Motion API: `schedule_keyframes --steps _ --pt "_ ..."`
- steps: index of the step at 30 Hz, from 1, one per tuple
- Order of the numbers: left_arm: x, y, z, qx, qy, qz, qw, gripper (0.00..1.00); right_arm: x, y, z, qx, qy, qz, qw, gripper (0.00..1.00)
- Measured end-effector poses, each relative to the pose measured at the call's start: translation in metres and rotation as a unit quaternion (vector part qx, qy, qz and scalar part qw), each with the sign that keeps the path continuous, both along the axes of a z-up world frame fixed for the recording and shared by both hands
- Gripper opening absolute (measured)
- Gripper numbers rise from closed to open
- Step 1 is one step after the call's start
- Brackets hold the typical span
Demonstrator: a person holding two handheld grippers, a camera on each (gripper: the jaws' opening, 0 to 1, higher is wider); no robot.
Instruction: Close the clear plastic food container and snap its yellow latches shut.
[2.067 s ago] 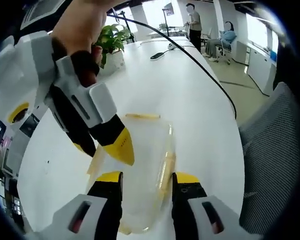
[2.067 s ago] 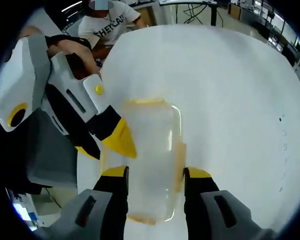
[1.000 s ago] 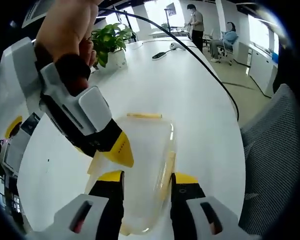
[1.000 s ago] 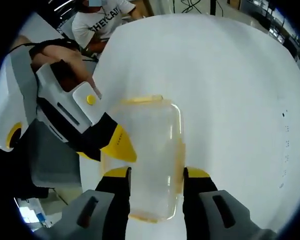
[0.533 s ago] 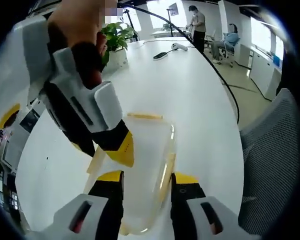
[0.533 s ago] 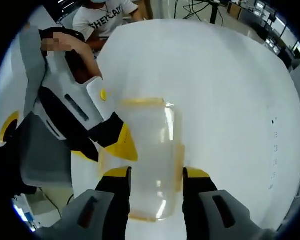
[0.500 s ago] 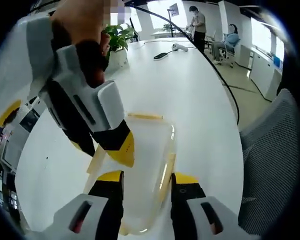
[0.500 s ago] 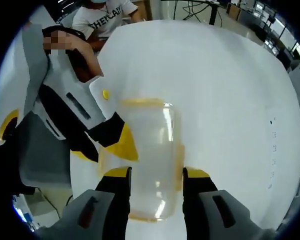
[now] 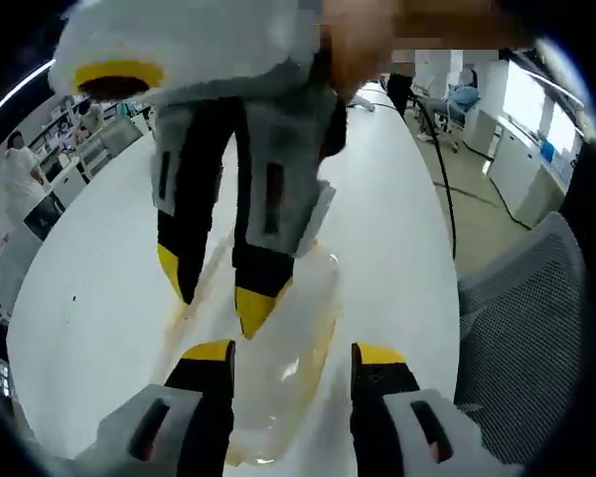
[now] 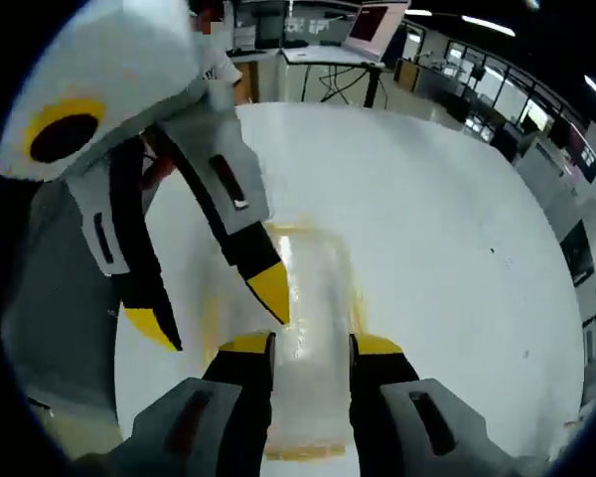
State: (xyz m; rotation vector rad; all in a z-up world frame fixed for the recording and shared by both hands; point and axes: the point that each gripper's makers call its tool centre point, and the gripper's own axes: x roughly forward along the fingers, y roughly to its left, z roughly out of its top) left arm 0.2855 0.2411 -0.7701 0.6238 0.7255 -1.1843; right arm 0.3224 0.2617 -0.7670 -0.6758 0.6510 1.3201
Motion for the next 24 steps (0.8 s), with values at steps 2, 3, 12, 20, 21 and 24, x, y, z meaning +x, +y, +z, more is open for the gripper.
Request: schedule_keyframes --steps 2,3,12,20,21,24 --pt "-0.002 0.000 -0.001 0.001 -0.003 -0.007 1.0000 0.47 0.005 -0.006 -0.002 0.010 0.022 -0.061 0.9978 0.36" --pt "-0.004 0.000 -0.001 0.004 -0.004 -0.012 0.9999 0.48 0.009 -0.008 0.000 0.018 0.018 -0.075 0.9969 0.40" --pt "-0.008 -0.001 0.000 0.013 0.010 -0.015 0.9998 0.53 0.004 -0.020 0.001 0.022 0.034 -0.086 0.9954 0.61" --pt "-0.016 0.001 0.000 0.028 0.002 -0.039 0.9988 0.66 -0.008 -0.019 0.004 0.012 0.023 -0.057 0.9980 0.68" --pt "-0.018 0.002 0.000 0.031 0.004 -0.043 0.9986 0.67 -0.010 -0.019 0.004 0.006 0.019 -0.052 0.9985 0.70" --pt "-0.016 0.006 0.000 0.046 -0.006 -0.048 0.9978 0.71 -0.015 -0.024 -0.001 -0.021 0.006 -0.032 0.9993 0.73"
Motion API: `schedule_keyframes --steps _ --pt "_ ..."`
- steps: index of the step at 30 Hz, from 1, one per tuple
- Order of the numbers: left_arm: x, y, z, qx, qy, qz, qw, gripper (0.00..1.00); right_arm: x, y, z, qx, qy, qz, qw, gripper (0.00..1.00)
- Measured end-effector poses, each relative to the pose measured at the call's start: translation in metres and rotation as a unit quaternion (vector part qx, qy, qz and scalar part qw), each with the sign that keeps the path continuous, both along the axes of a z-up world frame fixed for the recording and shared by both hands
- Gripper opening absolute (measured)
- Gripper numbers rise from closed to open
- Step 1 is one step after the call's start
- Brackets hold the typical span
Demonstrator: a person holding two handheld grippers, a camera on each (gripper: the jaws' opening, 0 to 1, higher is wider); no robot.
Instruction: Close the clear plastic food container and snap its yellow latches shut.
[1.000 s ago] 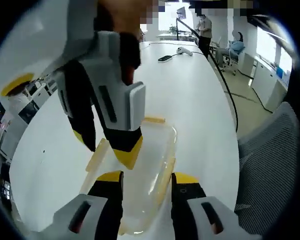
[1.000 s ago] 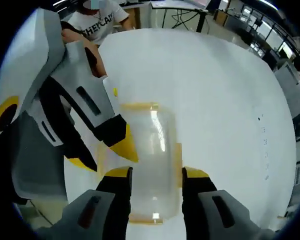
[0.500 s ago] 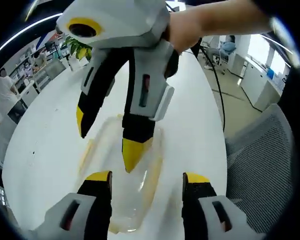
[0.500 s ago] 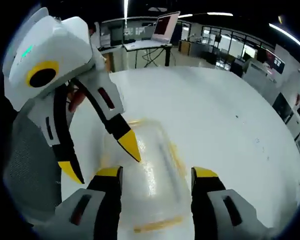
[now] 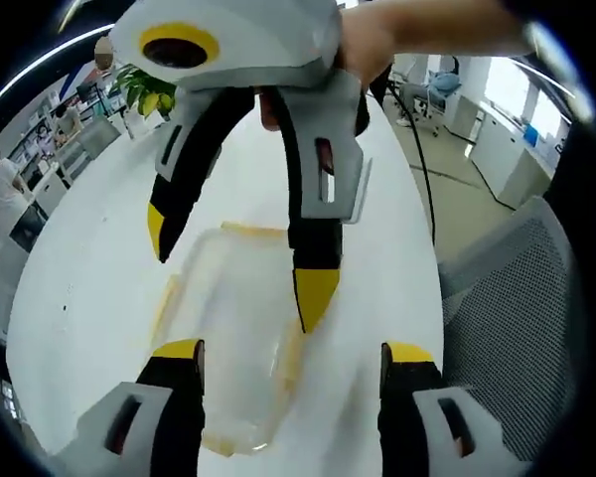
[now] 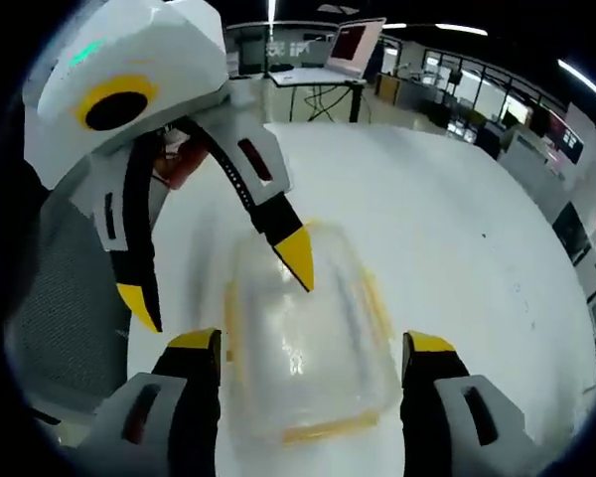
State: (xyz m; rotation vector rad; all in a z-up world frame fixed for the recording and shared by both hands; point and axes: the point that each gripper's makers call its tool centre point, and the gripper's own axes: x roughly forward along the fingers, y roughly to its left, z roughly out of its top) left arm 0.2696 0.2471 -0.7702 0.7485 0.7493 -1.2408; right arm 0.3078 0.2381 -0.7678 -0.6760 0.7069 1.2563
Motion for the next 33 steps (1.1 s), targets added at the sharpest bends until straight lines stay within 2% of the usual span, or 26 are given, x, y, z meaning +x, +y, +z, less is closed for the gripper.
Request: schedule_keyframes --steps 1,4,6,7,8,9,10,11,12,14,17,21,27,33 --pt "0.001 0.002 0.000 0.005 -0.004 -0.001 1.0000 0.74 -0.003 -0.003 -0.002 -0.012 0.004 0.003 0.9999 0.72" --pt "0.004 0.009 -0.002 0.017 -0.004 0.006 0.9998 0.84 -0.003 -0.006 -0.004 -0.033 -0.014 0.019 0.9992 0.79" --pt "0.007 0.012 -0.003 0.024 -0.010 0.007 0.9996 0.90 -0.005 -0.011 -0.009 -0.055 -0.016 0.028 0.9980 0.86" --pt "0.008 0.013 -0.005 0.030 -0.011 0.004 0.9995 0.93 -0.009 -0.014 -0.012 -0.070 -0.006 0.033 0.9970 0.88" --pt "0.007 0.016 -0.006 0.040 -0.010 -0.001 0.9992 0.94 -0.014 -0.018 -0.015 -0.090 0.001 0.038 0.9952 0.92" --pt "0.007 0.019 -0.008 0.052 -0.009 -0.004 0.9986 0.95 -0.014 -0.018 -0.015 -0.097 -0.007 0.043 0.9943 0.98" --pt "0.008 0.025 -0.011 0.077 -0.011 -0.009 0.9970 0.98 -0.013 -0.018 -0.016 -0.111 -0.023 0.056 0.9920 0.99" --pt "0.007 0.027 -0.012 0.088 -0.009 -0.016 0.9960 0.99 -0.016 -0.023 -0.018 -0.126 -0.018 0.059 0.9901 1.00" --pt "0.008 0.030 -0.013 0.104 -0.009 -0.019 0.9944 0.99 -0.014 -0.028 -0.023 -0.154 -0.033 0.061 0.9856 1.00" --pt "0.014 0.032 -0.014 0.125 -0.027 -0.027 0.9915 0.99 -0.011 -0.028 -0.026 -0.164 -0.048 0.070 0.9828 1.00" --pt "0.026 0.036 -0.015 0.160 -0.057 -0.044 0.9845 0.99 -0.008 -0.032 -0.033 -0.174 -0.050 0.066 0.9813 0.99" --pt "0.033 0.034 -0.017 0.158 -0.040 -0.025 0.9863 0.99 -0.003 -0.035 -0.032 -0.176 -0.046 0.056 0.9818 0.97" --pt "0.041 0.038 -0.025 0.179 -0.036 -0.037 0.9825 0.99 -0.003 -0.033 -0.029 -0.171 -0.035 0.057 0.9830 0.94" --pt "0.041 0.038 -0.033 0.180 -0.016 -0.044 0.9826 0.99 -0.002 -0.032 -0.031 -0.165 -0.017 0.054 0.9846 0.89"
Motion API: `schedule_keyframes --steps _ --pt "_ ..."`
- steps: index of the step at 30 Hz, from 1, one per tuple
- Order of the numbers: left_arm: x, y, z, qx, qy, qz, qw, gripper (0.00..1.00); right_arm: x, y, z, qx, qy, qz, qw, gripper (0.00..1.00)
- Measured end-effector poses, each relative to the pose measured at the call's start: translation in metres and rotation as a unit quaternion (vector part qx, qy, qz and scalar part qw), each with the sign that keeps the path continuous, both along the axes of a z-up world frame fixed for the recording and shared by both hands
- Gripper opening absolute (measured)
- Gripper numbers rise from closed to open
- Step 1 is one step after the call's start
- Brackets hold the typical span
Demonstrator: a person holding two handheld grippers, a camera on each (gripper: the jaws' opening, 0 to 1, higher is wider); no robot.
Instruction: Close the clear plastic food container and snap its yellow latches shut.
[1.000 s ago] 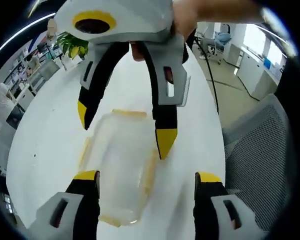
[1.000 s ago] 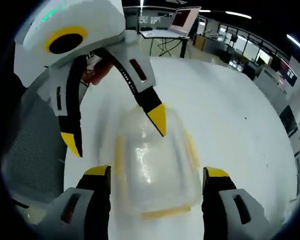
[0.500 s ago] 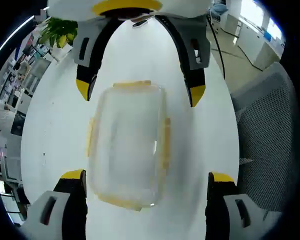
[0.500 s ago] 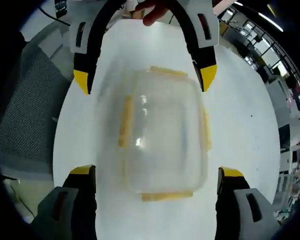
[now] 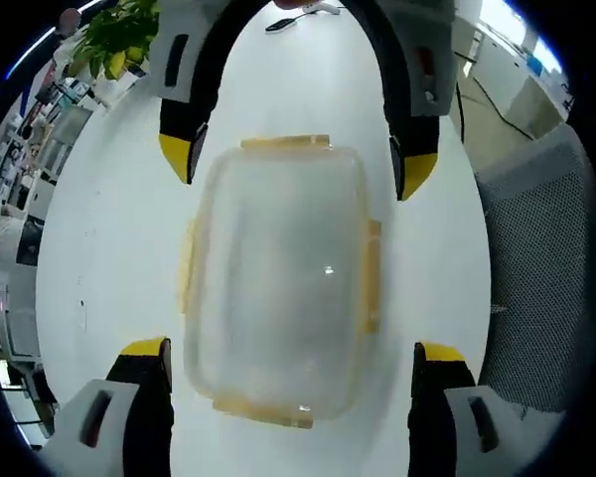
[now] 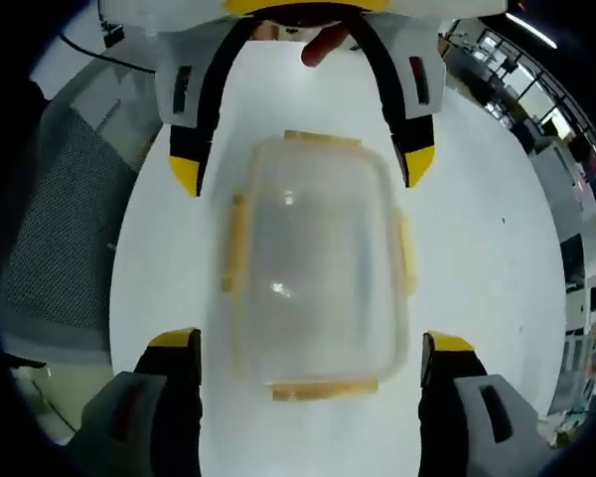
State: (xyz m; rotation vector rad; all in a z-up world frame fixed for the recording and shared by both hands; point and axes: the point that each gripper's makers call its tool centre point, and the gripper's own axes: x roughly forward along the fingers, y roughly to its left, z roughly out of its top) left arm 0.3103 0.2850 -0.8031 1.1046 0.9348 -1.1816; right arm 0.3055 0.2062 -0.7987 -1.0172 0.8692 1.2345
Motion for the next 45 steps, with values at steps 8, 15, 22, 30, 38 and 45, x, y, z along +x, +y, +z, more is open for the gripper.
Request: schedule_keyframes --steps 8,15,22,30,38,45 --pt "0.003 0.002 -0.007 0.005 0.013 0.006 0.9999 0.99 0.001 0.000 -0.001 -0.012 0.005 0.009 0.9999 0.83" --pt "0.005 0.004 -0.014 0.013 0.016 -0.004 0.9998 0.97 0.003 -0.006 -0.005 -0.027 0.011 0.017 0.9994 0.75" --pt "0.010 0.005 -0.019 0.028 -0.003 -0.010 0.9996 0.92 0.004 -0.006 -0.006 -0.015 0.012 0.022 0.9996 0.74" --pt "0.009 0.003 -0.017 0.016 0.005 0.002 0.9999 0.85 0.004 -0.005 -0.007 -0.023 0.011 0.030 0.9992 0.73" --pt "0.008 0.003 -0.018 0.012 0.007 0.010 0.9999 0.84 0.003 -0.005 -0.007 -0.026 0.011 0.035 0.9990 0.73" --pt "0.007 0.005 -0.017 0.009 0.006 0.015 0.9998 0.84 0.002 -0.004 -0.008 -0.025 0.009 0.036 0.9990 0.73"
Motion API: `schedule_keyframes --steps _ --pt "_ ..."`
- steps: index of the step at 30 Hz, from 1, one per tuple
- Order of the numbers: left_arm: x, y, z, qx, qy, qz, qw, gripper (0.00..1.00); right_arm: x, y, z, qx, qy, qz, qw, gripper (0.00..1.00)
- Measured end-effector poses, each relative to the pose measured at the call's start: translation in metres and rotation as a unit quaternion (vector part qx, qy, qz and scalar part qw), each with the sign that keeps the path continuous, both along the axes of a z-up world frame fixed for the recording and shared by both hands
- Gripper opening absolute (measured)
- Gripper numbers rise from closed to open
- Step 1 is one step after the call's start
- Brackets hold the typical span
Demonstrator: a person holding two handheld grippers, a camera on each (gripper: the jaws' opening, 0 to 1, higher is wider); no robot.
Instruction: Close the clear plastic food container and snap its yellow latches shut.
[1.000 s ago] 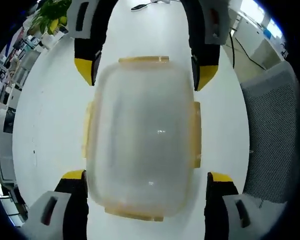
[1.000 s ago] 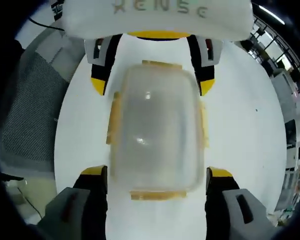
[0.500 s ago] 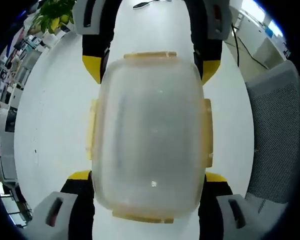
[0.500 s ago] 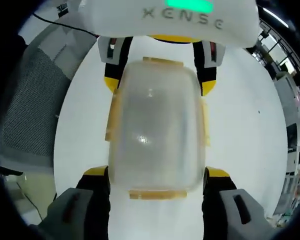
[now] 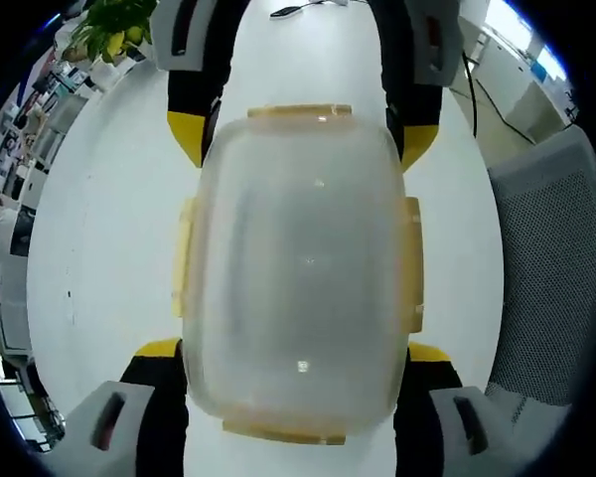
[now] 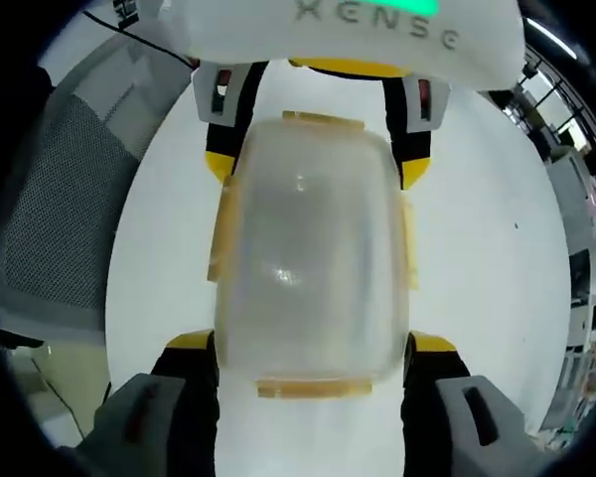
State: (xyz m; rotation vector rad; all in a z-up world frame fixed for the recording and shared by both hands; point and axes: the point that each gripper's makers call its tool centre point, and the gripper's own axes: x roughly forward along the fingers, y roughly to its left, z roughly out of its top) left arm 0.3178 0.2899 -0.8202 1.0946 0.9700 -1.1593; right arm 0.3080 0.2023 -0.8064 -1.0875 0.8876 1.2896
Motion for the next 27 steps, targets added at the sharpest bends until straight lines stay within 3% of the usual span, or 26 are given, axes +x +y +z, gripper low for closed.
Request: schedule_keyframes --steps 27 --pt "-0.005 0.022 -0.001 -0.008 0.004 0.022 0.9997 0.85 -0.003 0.022 -0.002 -0.010 0.002 0.019 0.9998 0.74"
